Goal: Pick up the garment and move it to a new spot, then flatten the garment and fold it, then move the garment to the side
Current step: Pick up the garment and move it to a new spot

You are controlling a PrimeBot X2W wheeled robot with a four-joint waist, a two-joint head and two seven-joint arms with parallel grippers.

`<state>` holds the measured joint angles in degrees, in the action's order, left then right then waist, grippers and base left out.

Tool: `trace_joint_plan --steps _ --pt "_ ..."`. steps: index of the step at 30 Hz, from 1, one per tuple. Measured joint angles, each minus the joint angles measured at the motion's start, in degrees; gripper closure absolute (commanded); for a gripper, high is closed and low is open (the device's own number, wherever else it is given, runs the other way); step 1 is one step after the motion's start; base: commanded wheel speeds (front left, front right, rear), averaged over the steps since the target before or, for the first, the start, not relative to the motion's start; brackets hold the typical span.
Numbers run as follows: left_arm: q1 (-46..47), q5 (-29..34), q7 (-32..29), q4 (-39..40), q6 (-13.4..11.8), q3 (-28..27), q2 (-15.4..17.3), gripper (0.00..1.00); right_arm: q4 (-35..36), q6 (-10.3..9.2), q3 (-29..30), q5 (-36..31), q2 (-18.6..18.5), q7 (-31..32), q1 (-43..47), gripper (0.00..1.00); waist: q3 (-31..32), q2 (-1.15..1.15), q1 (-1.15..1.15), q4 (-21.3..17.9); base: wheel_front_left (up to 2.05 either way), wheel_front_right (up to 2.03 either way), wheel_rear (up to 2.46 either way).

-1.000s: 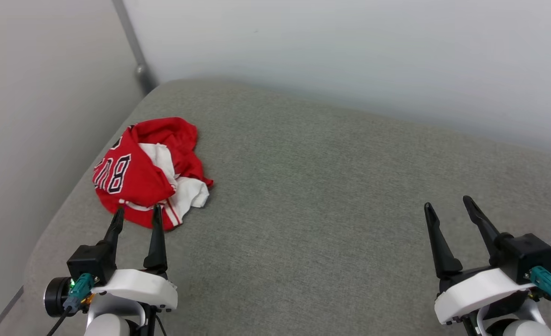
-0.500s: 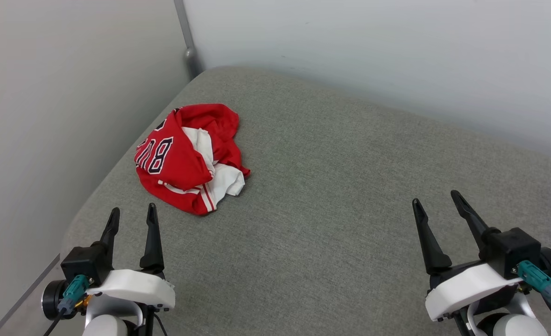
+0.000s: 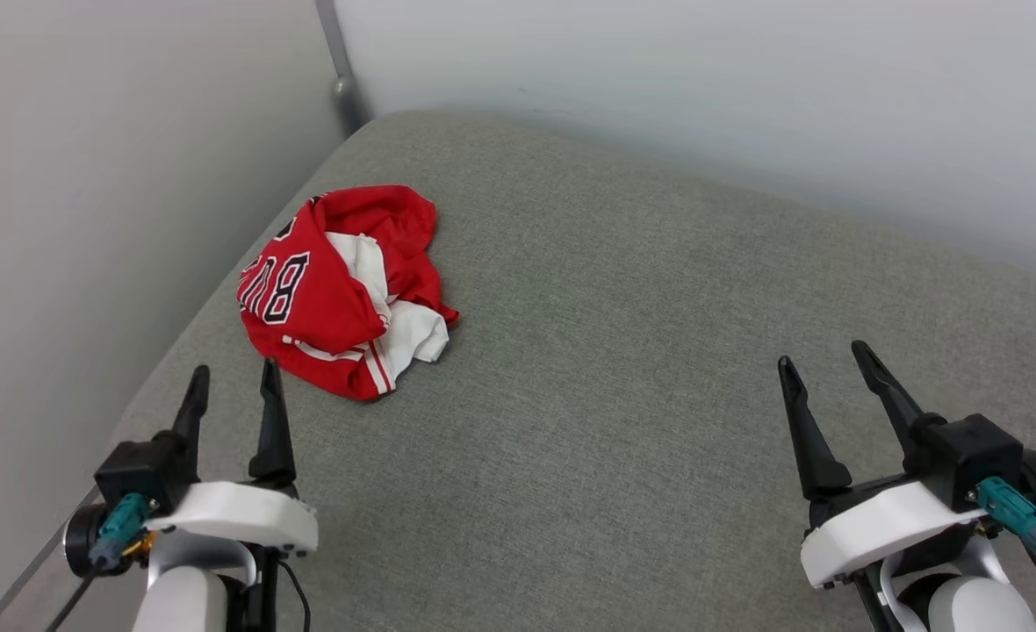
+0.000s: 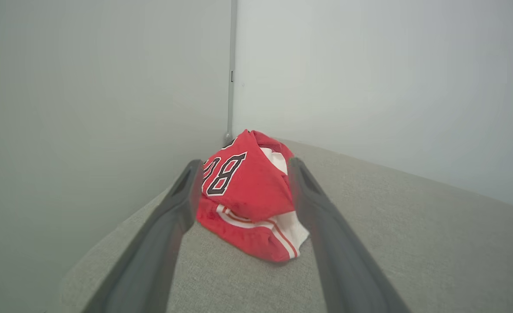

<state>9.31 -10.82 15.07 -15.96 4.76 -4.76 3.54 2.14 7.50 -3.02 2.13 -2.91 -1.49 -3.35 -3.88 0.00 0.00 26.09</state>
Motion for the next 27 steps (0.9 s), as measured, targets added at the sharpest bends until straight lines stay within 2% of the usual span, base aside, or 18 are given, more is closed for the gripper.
trace_joint_plan --steps 5,11,18,19,21,22,23,27 --pt "5.4 -2.3 -1.5 -2.2 0.4 -1.4 1.8 0.0 1.2 0.0 0.1 -0.3 0.0 0.5 -1.6 0.0 -2.4 0.0 0.0 -1.3 0.0 0.0 0.0" --pt "16.1 -5.3 -10.2 -3.6 1.5 -2.4 7.8 0.0 2.7 0.0 0.1 -1.8 0.0 1.5 -4.4 0.0 -7.3 0.0 0.0 -3.9 0.0 0.0 0.0" --pt "25.1 -12.0 -27.4 -6.7 2.6 -0.9 17.3 0.0 3.2 0.0 -0.2 -2.3 0.0 0.8 -7.7 0.0 -14.6 0.0 -0.01 -8.3 0.0 0.0 0.0" --pt "26.6 -14.2 -32.8 -7.8 2.6 0.7 20.1 0.0 2.9 0.0 -0.1 -2.2 0.0 0.5 -8.2 0.0 -16.4 0.0 -0.01 -9.6 0.0 0.0 0.0" --pt "27.5 -16.9 -38.1 -9.2 2.7 2.4 22.5 0.0 2.3 0.0 0.1 -2.2 0.0 0.1 -9.0 0.0 -18.2 0.0 -0.01 -11.0 0.0 0.0 0.0" --pt "27.5 -16.9 -38.1 -9.2 2.7 2.4 22.5 0.0 2.3 0.0 0.1 -2.2 0.0 0.1 -9.0 0.0 -18.2 0.0 -0.01 -11.0 0.0 0.0 0.0" --pt "27.7 -19.6 -42.9 -10.6 2.7 3.3 24.6 0.0 1.8 0.0 -0.1 -2.2 0.0 -0.4 -9.6 0.0 -19.5 0.0 -0.01 -12.3 0.0 0.0 0.0" --pt "27.9 -23.8 -51.6 -14.7 2.7 4.3 28.1 0.0 1.2 0.0 -0.4 -1.9 0.0 -1.1 -10.3 0.0 -21.7 0.0 -0.01 -14.5 0.0 0.0 0.0"
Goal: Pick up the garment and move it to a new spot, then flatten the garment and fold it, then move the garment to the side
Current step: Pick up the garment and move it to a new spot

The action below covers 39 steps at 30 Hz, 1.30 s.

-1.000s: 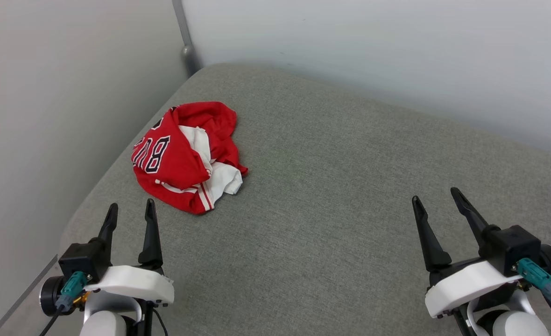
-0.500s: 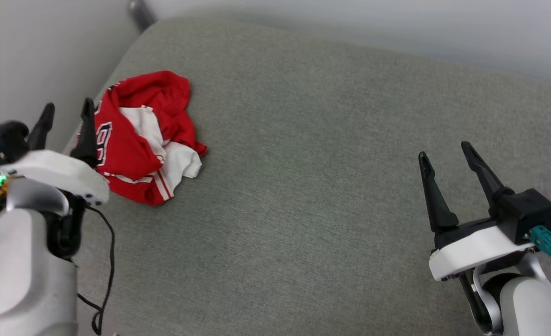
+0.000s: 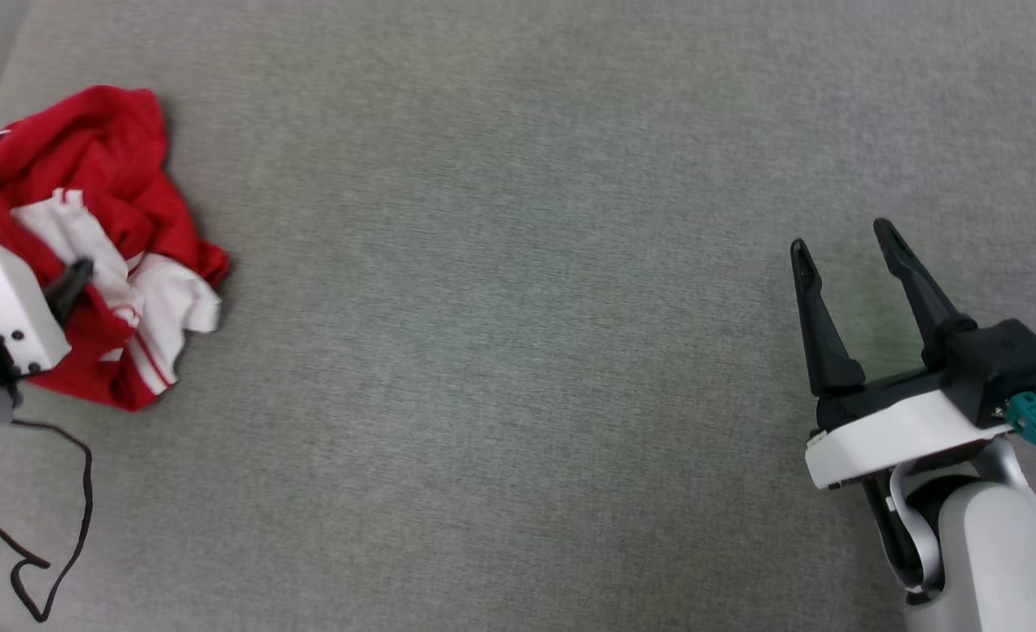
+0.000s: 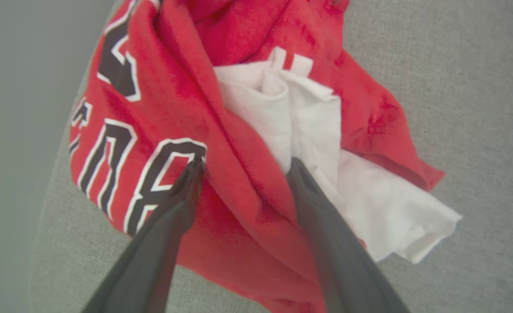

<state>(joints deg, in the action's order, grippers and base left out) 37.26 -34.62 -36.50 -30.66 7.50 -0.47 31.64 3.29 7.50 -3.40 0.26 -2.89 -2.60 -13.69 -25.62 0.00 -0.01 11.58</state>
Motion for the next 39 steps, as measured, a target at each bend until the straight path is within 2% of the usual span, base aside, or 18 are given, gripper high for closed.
trace_joint_plan --steps 6,10,12,13,14,18,26,32,39 --pt "0.4 -4.0 -6.6 -4.2 0.0 0.3 0.7 0.0 -0.9 0.0 -0.1 0.4 0.0 -0.6 -0.8 0.0 -2.0 0.0 0.0 -1.9 0.0 0.0 0.0" --pt "1.0 -5.2 -6.4 -6.1 0.0 -0.2 0.2 0.0 -1.0 0.0 -0.1 0.4 0.0 -0.7 -1.2 0.0 -2.6 0.0 0.0 -2.1 0.0 0.0 0.0" --pt "1.5 -5.5 -6.1 -7.2 0.0 -0.1 -0.2 0.6 -1.0 0.0 0.0 0.3 0.0 -0.7 -1.5 0.0 -2.7 0.0 0.01 -2.1 0.0 0.0 0.0" --pt "1.7 -5.4 -5.7 -7.6 0.0 0.0 -0.3 0.83 -1.1 0.0 0.0 0.3 0.0 -0.6 -1.6 0.0 -2.7 0.0 0.01 -2.1 0.0 0.0 0.0" --pt "1.9 -5.4 -5.6 -8.1 0.0 0.0 -0.4 1.0 -1.1 0.0 0.0 0.2 0.0 -0.6 -1.6 0.0 -2.7 0.0 0.01 -2.1 0.0 0.0 0.0" --pt "2.4 -4.7 -4.0 -9.1 0.0 0.8 -0.4 1.0 -1.2 0.0 0.3 -0.1 0.0 -0.6 -1.8 0.0 -2.4 0.0 0.01 -1.9 0.0 0.0 0.0" --pt "5.3 2.0 6.7 -8.5 -1.0 3.9 1.2 1.0 -1.7 0.0 1.4 0.2 0.0 -0.9 -1.2 0.0 1.9 0.0 0.01 -0.7 0.0 0.0 0.0" --pt "8.0 7.8 18.2 -5.1 -3.9 5.3 2.1 1.0 -1.8 0.0 2.0 0.7 0.0 -0.9 0.6 0.0 6.3 0.0 0.01 0.2 0.0 0.0 0.0" --pt "9.6 10.8 28.9 -0.9 -6.5 6.0 0.4 1.0 -1.9 0.0 2.8 1.8 0.0 -1.2 2.8 0.0 11.7 0.0 0.01 0.0 0.0 0.0 0.0"
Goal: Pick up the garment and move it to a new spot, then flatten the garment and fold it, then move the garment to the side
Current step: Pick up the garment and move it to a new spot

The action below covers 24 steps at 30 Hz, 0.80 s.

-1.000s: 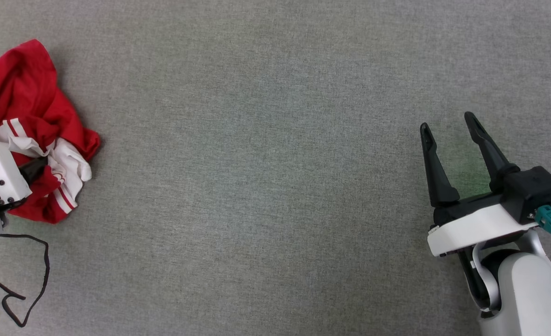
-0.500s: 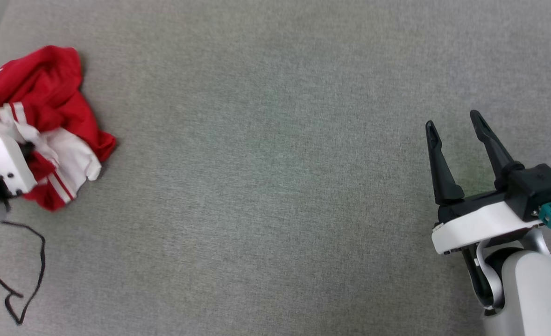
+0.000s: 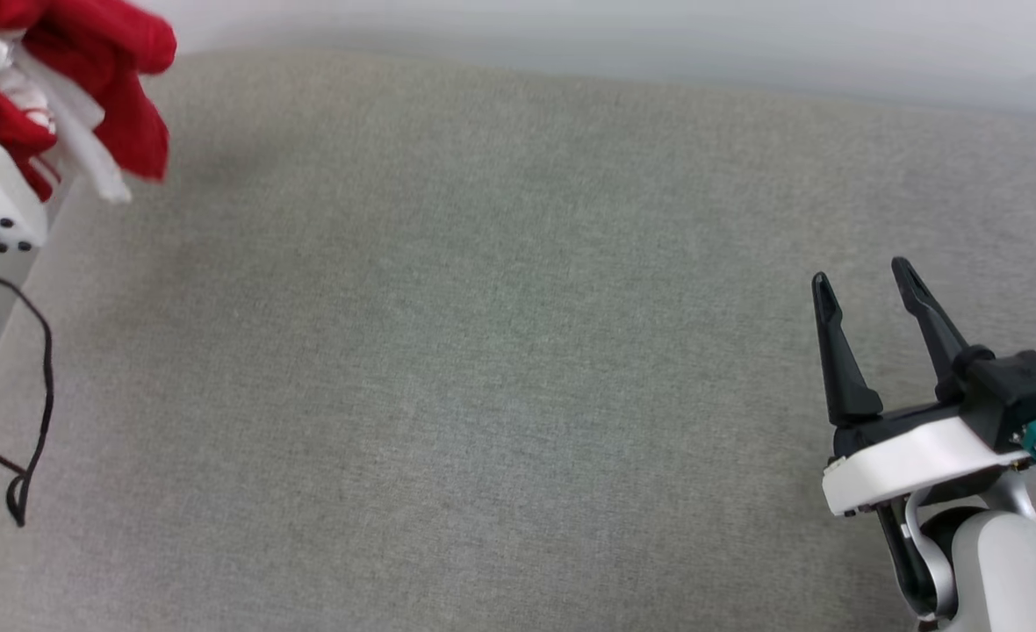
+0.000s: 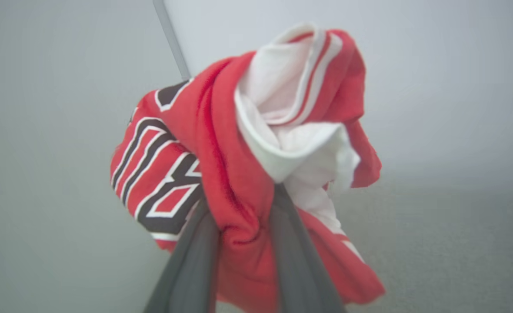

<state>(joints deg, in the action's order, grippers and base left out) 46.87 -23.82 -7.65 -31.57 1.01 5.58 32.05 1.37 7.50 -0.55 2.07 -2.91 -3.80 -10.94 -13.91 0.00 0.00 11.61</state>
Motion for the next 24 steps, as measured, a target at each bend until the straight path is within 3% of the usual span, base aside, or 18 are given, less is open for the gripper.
trace_joint_plan --steps 7,17,24 --pt "-0.2 0.0 4.2 4.1 -0.5 1.2 -3.2 1.0 0.3 0.0 0.6 1.0 0.0 0.0 2.1 0.0 3.0 0.0 0.0 -3.3 0.0 0.0 0.0" --pt "-4.3 -0.9 4.8 11.0 1.6 8.8 -13.0 1.0 1.6 0.0 2.6 2.1 0.0 0.6 5.1 0.0 6.2 0.0 0.0 -12.9 0.0 0.0 0.0" --pt "-10.3 -2.3 4.5 12.3 3.0 13.4 -17.6 1.0 2.5 0.0 3.7 2.9 0.0 0.6 6.2 0.0 6.7 0.0 0.0 -17.7 0.0 0.0 0.0"
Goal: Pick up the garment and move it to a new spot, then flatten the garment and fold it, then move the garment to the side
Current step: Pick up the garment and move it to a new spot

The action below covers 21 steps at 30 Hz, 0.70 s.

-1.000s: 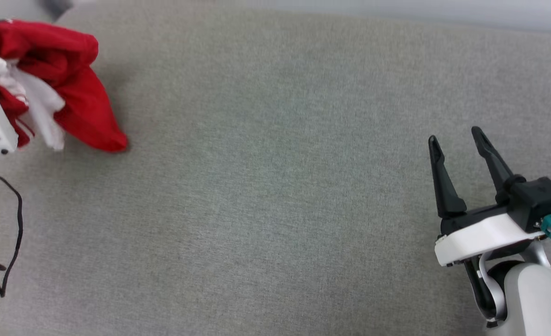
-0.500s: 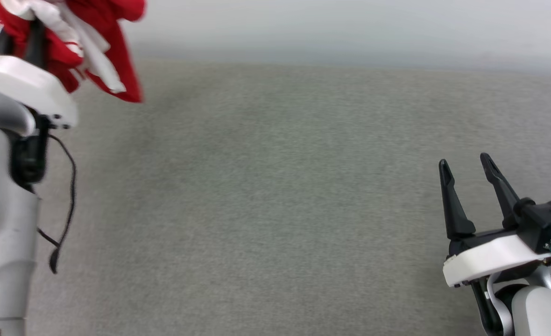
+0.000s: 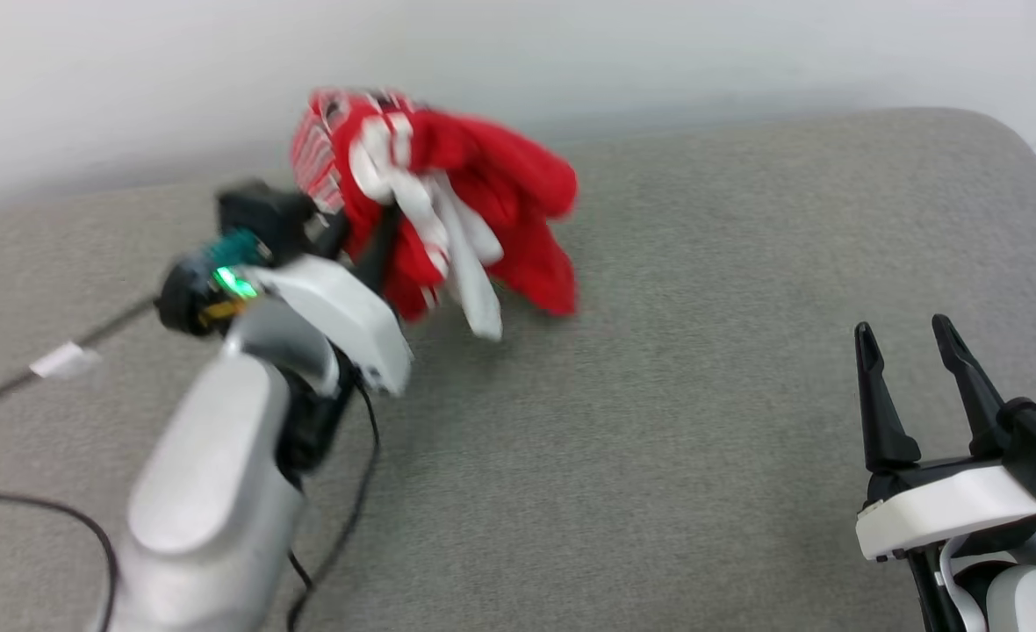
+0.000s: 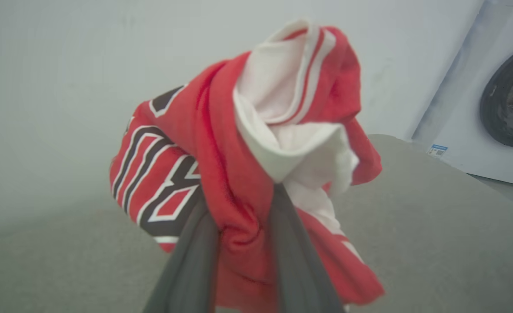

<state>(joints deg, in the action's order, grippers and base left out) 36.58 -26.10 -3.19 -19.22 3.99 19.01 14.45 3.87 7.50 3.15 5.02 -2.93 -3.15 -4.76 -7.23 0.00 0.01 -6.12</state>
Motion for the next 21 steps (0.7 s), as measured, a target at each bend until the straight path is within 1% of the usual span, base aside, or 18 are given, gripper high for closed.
trace_joint_plan --steps 4,9,10,11,12,13,16,18,21 --pt "-6.6 -0.9 -0.2 0.1 0.6 3.2 -2.0 1.0 0.3 0.01 0.0 0.2 0.0 -0.1 0.4 0.0 -0.7 0.0 0.0 -2.0 0.0 0.0 0.0" --pt "-15.5 -1.1 -0.9 -0.6 0.7 6.7 -3.1 1.0 0.2 0.0 -0.2 0.5 0.0 -0.4 0.6 0.0 -1.8 0.0 0.0 -2.8 0.0 0.0 0.0" --pt "-16.9 -1.2 -0.9 -0.8 0.4 7.2 -3.2 0.94 0.1 0.0 -0.2 0.5 0.0 -0.4 0.6 0.0 -1.9 0.0 0.0 -2.8 0.0 0.0 0.0" --pt "-18.0 -0.8 -0.8 -1.1 0.2 7.7 -3.3 0.64 0.0 0.0 -0.2 0.6 0.0 -0.5 0.6 0.0 -1.9 0.0 0.0 -2.7 0.0 0.0 0.0" --pt "-19.0 -0.9 -0.9 -1.3 0.0 8.3 -3.7 0.08 -0.1 0.0 -0.2 0.6 0.0 -0.5 0.6 0.0 -1.9 0.0 0.0 -2.5 0.0 0.0 0.0" --pt "-19.8 -0.9 -0.9 -1.4 0.0 8.8 -4.0 0.0 -0.2 0.01 -0.2 0.6 0.0 -0.5 0.6 0.0 -1.8 0.0 0.0 -2.2 0.0 0.0 0.0" --pt "-20.9 -0.3 0.8 -1.3 0.0 10.1 -4.9 0.0 -0.6 0.01 -0.2 0.6 0.0 -0.6 0.6 0.0 -1.4 0.0 0.0 -1.4 0.0 0.0 0.0" --pt "-20.8 0.5 3.2 -0.5 -0.1 10.3 -5.5 0.0 -0.7 0.0 0.0 0.6 0.0 -0.6 0.7 0.0 -1.0 0.0 0.0 -0.7 0.0 0.0 0.0" --pt "-19.6 2.7 7.6 1.4 -0.4 10.9 -5.5 0.0 -0.7 0.01 0.1 0.5 0.0 -0.3 1.1 0.0 0.0 0.0 0.0 0.5 0.0 0.0 0.0"
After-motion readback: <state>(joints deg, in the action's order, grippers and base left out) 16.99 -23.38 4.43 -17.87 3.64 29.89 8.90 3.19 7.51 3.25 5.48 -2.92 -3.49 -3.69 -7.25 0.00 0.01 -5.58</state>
